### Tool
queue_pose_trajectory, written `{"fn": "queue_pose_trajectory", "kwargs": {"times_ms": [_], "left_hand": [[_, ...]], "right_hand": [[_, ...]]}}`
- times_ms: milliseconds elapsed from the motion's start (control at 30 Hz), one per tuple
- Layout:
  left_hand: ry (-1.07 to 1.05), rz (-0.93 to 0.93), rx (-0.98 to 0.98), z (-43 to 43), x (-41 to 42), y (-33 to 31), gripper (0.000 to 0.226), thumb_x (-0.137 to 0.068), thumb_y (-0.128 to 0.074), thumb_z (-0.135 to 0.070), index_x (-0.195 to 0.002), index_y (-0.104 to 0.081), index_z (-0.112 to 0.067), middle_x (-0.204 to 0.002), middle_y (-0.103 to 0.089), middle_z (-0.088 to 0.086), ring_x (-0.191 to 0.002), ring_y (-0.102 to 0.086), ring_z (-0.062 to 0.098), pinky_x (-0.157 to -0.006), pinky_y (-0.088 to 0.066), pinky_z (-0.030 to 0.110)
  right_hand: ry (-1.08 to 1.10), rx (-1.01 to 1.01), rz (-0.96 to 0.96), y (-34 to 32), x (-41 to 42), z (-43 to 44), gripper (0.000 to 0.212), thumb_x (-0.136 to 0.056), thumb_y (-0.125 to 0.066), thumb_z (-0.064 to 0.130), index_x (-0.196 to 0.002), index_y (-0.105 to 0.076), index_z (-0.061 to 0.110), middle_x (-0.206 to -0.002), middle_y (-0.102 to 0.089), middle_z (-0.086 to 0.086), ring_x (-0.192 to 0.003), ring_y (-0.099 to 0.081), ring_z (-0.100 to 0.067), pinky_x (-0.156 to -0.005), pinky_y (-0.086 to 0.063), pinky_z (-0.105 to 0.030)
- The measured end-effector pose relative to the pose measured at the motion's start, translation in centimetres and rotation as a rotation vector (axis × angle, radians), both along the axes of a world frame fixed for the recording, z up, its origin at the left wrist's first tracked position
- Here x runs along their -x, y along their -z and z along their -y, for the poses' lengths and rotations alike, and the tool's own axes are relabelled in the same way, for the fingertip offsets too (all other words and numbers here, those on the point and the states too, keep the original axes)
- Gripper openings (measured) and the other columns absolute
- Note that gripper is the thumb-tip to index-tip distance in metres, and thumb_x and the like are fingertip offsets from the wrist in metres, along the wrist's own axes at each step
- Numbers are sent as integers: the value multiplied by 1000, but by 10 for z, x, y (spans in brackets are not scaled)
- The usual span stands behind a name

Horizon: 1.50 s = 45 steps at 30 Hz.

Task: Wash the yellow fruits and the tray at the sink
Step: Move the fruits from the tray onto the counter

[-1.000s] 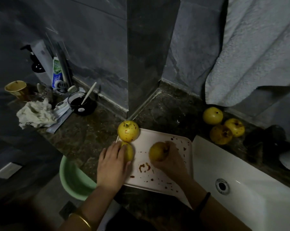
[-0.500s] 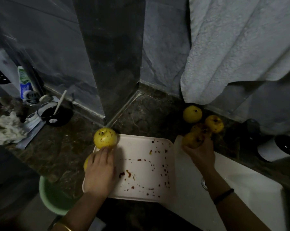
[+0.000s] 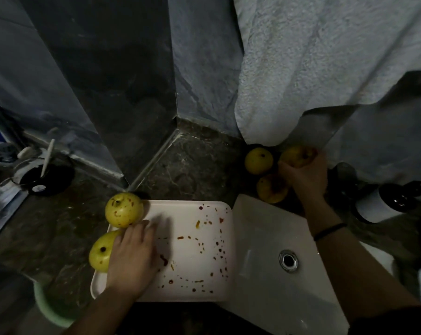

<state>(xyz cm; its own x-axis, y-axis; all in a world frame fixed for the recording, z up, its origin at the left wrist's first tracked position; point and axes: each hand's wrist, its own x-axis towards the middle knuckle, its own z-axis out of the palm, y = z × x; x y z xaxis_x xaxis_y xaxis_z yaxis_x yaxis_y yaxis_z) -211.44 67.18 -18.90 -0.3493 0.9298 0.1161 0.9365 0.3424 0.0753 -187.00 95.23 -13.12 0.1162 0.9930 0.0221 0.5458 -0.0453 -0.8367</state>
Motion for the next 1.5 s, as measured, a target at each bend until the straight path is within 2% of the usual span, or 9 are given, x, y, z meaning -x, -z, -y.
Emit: {"fn": "queue_pose_trajectory", "kwargs": {"times_ms": [167, 333, 467, 567, 667, 933, 1233, 1367, 1500], "left_hand": [[-29, 31, 58, 5, 0, 6, 60, -66, -36, -36, -105, -66, -3, -103, -64, 17, -97, -44, 28, -78, -31, 38], [-36, 28, 56, 7, 1, 9, 59, -66, -36, -34, -104, -67, -1, -106, -65, 19, -98, -45, 28, -86, -31, 42], [-11, -14, 22, 7, 2, 10, 53, -66, -38, -29, -102, -67, -2, -107, -63, 20, -102, -44, 30, -96, -29, 46], [-13, -23, 33, 8, 3, 13, 53, -66, -38, -29, -101, -66, -1, -108, -63, 21, -102, -44, 31, -96, -29, 47], [-36, -13, 30, 10, 2, 13, 54, -66, -38, -31, -100, -67, -1, -108, -63, 22, -101, -44, 30, -96, -29, 47], [-7, -9, 61, 8, -1, 13, 50, -67, -38, -25, -102, -66, -2, -116, -60, 19, -109, -46, 32, -112, -15, 47], [-13, 38, 57, 6, 0, 6, 51, -67, -37, -26, -102, -66, -2, -115, -60, 19, -112, -44, 30, -112, -14, 44], [-26, 50, 55, 9, 3, 4, 51, -68, -37, -27, -103, -66, -3, -115, -59, 19, -110, -45, 31, -115, -7, 39], [-16, 47, 16, 11, 5, -1, 49, -68, -37, -27, -101, -66, -4, -115, -59, 20, -109, -46, 32, -112, -14, 43]], "right_hand": [[6, 54, 156, 24, -1, -46, 70, -50, -68, 54, -108, -55, 18, -103, -63, -2, -92, -63, -21, -81, -56, -42], [-15, 114, 203, 72, -8, -90, 92, -45, -60, 70, -113, -51, 8, -109, -62, -14, -97, -63, -32, -81, -55, -45], [-43, 90, 270, 56, 5, -83, 91, -51, -52, 69, -115, -50, 4, -111, -58, -18, -99, -59, -35, -76, -51, -38], [-86, 54, 273, 44, 13, -79, 80, -71, -72, 47, -128, -42, 1, -127, -50, -21, -114, -51, -38, -90, -46, -42], [-56, 18, 290, 49, 11, -81, 82, -74, -78, 34, -133, -35, -2, -134, -44, -22, -121, -46, -38, -93, -41, -42], [-91, -26, 461, 50, 15, -79, 109, -63, -81, 53, -139, -31, -6, -136, -40, -26, -123, -42, -40, -102, -37, -48], [-72, -58, 497, 48, 15, -72, 106, -68, -73, 62, -142, -29, 0, -139, -38, -23, -129, -35, -39, -106, -28, -51], [-45, -116, 484, 43, 15, -62, 101, -72, -71, 59, -142, -29, -1, -140, -37, -23, -131, -33, -38, -108, -28, -50], [-43, -196, 456, 45, 16, -37, 93, -80, -68, 52, -144, -29, -4, -146, -32, -26, -136, -29, -40, -112, -23, -52]]}}
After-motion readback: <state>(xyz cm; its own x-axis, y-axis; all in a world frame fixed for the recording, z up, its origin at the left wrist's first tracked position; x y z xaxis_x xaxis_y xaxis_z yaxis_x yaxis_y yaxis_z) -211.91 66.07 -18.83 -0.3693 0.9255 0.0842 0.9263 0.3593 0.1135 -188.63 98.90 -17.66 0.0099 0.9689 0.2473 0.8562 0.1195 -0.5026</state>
